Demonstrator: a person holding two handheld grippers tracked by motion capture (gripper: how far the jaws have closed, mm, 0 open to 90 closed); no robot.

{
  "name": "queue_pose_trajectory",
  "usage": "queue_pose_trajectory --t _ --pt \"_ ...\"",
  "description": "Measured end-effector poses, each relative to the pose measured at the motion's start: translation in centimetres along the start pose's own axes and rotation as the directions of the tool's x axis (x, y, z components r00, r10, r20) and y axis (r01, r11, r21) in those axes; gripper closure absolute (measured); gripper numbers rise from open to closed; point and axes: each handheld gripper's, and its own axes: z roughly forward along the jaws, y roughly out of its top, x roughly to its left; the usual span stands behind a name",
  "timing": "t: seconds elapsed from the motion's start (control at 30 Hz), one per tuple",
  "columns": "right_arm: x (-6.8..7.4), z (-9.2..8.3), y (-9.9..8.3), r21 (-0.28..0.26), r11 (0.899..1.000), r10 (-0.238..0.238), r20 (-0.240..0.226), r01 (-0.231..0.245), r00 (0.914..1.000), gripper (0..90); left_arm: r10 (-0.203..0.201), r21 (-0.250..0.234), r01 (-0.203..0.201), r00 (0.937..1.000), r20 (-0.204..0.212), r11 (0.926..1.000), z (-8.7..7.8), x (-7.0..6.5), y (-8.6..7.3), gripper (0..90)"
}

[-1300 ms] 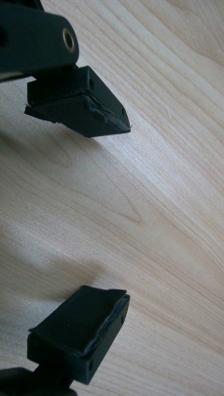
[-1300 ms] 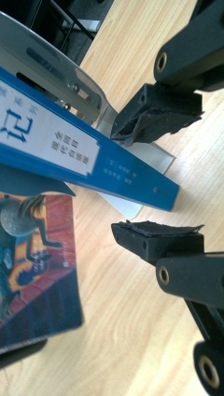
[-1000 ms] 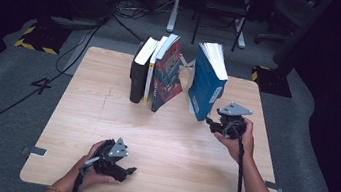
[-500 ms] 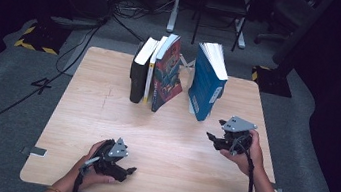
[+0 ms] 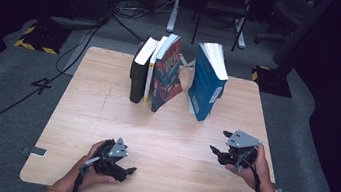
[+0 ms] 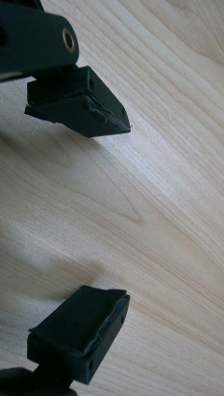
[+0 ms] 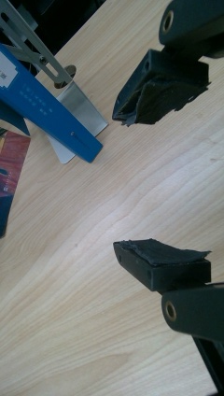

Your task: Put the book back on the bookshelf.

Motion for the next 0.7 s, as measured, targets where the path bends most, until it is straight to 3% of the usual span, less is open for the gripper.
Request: queue_pose_trajectory --t 0.3,0.7 --pt "0.5 -1.2 -2.2 0.021 1.0 -0.01 -0.004 0.01 0.9999 30.3 -0.001 0.0 0.001 1.0 -0.001 1.0 0.0 0.0 0.0 16.6" --pt "0.2 -1.7 -5.7 0.059 0.998 0.034 0.008 -0.034 0.9994 29.4 -0.005 0.001 0.005 1.0 -0.007 1.0 0.0 -0.1 0.0 16.5"
